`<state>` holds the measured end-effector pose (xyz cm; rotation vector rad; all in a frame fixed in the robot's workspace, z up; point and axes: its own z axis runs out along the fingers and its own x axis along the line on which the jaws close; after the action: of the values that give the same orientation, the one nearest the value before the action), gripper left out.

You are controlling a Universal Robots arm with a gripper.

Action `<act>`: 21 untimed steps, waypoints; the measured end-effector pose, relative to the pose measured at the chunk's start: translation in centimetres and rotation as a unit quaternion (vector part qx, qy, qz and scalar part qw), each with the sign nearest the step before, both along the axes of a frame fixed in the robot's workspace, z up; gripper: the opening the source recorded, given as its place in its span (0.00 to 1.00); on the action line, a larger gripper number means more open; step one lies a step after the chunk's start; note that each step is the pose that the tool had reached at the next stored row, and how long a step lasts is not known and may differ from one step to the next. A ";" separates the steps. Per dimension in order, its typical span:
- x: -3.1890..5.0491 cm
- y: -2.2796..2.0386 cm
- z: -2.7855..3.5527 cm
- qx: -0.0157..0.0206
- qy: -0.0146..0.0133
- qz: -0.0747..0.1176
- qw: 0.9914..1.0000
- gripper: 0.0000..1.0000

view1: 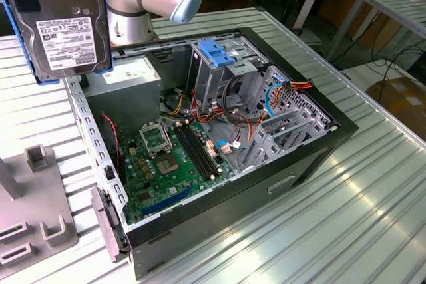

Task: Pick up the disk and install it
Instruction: 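Pick up the disk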

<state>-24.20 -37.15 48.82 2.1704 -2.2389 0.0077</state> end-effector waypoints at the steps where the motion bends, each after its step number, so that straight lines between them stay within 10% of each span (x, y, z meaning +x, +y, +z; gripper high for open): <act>1: 0.13 0.00 0.00 0.000 0.000 0.000 1.000 0.37; 21: 3.30 0.00 -0.01 0.000 0.000 0.000 1.000 0.37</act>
<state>-20.90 -37.15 48.81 2.1704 -2.2388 0.0078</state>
